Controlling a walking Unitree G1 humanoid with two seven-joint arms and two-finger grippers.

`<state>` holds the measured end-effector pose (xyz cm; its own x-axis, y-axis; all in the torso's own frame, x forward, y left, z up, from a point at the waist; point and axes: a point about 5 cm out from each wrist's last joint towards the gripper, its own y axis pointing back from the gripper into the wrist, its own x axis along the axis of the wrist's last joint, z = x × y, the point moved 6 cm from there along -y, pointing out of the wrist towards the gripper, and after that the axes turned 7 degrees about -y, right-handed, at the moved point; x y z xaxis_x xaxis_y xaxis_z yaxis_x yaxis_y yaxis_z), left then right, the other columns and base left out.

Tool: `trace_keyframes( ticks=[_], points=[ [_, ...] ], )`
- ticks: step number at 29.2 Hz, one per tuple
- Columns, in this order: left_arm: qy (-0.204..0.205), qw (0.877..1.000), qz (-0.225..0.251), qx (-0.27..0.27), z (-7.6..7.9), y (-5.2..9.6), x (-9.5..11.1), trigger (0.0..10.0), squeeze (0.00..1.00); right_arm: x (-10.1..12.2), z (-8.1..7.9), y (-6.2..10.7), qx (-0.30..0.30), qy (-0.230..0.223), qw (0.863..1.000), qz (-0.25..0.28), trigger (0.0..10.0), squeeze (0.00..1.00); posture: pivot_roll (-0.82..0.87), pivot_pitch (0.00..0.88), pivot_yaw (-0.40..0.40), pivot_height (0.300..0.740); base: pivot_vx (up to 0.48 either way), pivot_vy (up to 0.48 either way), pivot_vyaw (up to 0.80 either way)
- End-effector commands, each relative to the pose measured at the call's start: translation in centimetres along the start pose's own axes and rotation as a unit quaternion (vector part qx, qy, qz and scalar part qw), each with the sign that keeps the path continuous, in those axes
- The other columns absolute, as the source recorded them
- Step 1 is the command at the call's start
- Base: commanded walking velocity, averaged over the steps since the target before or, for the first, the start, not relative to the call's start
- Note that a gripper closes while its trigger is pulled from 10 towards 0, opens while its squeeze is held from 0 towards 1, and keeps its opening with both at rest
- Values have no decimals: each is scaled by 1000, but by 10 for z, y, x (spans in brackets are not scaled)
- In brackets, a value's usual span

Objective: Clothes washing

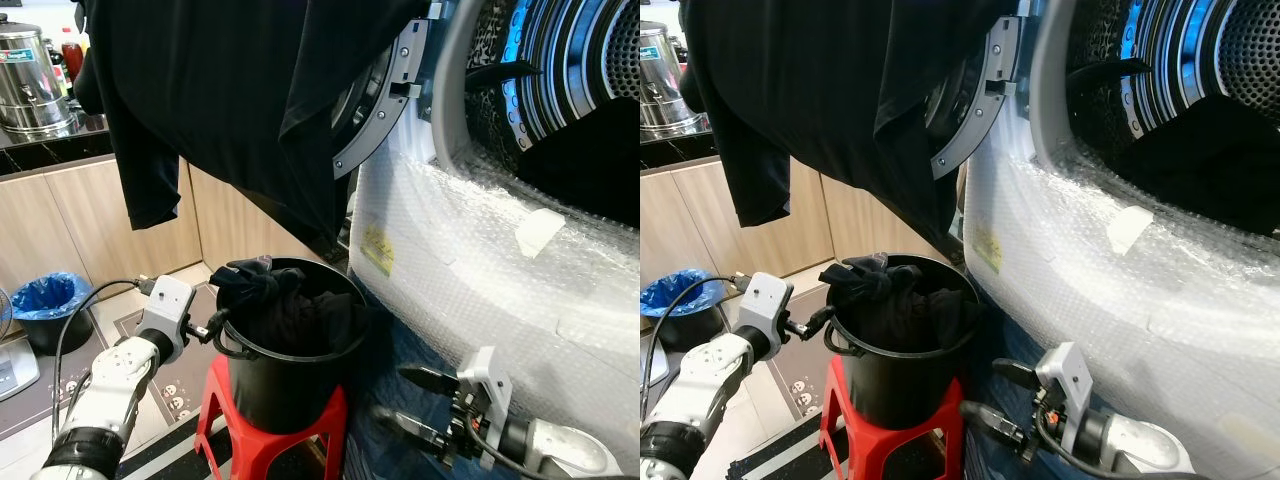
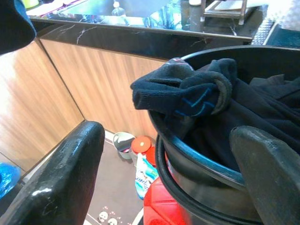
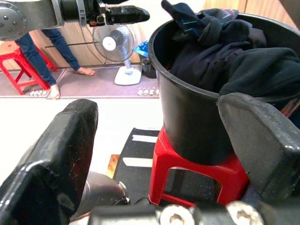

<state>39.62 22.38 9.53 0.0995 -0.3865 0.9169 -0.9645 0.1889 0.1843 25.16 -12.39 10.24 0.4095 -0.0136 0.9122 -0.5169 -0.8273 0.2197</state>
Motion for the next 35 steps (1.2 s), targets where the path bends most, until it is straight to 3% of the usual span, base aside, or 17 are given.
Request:
trace_keyframes(
  ticks=[1, 4, 10, 14, 21, 23, 24, 26, 30, 35],
  points=[
    [2, 1000, 2, 5, -7, 0, 1, 10000, 0, 7, 0, 6, -7, 8, 1000, 5, 10000, 0, -33, 0, -62, 740, 0, 0, 0],
    [1, 1000, 4, 19, -19, 3, 0, 10000, 0, 6, -2, 10, -12, 7, 1000, 6, 10000, 0, -45, 0, -55, 740, 0, 0, 0],
    [0, 999, 13, 32, -28, 4, 0, 10000, 0, 7, -4, 11, -12, 3, 1000, 8, 10000, 0, -42, 0, -58, 740, 0, 0, 0],
    [13, 997, 44, 68, -43, 7, 8, 10000, 0, 11, -8, 17, -15, -4, 1000, 11, 10000, 0, -34, 41, -82, 740, 0, 0, 0],
    [25, 995, 73, 66, -46, 8, 16, 10000, 0, 25, -24, 23, 17, -35, 998, 39, 10000, 0, -29, 110, -104, 740, 0, 0, 0],
    [41, 993, 86, 71, -50, 9, 20, 10000, 0, 29, -32, 24, 34, -42, 998, 45, 10000, 0, -31, 130, -107, 740, 0, 0, 0],
    [74, 990, 89, 79, -58, 11, 20, 10000, 0, 32, -38, 26, 46, -52, 996, 48, 10000, 0, -32, 147, -112, 740, 0, 0, 0],
    [83, 989, 90, 87, -65, 13, 20, 10000, 0, 33, -43, 27, 55, -60, 996, 49, 10000, 0, -31, 159, -116, 740, 0, 0, 0],
    [90, 986, 92, 105, -80, 18, 22, 10000, 0, 38, -46, 31, 58, -72, 994, 55, 10000, 0, -29, 187, -121, 740, 0, 0, 0],
    [105, 983, 103, 112, -86, 21, 24, 10000, 0, 41, -40, 29, 45, -72, 994, 63, 10000, 0, -23, 184, -120, 740, 0, 0, 0]
  ],
)
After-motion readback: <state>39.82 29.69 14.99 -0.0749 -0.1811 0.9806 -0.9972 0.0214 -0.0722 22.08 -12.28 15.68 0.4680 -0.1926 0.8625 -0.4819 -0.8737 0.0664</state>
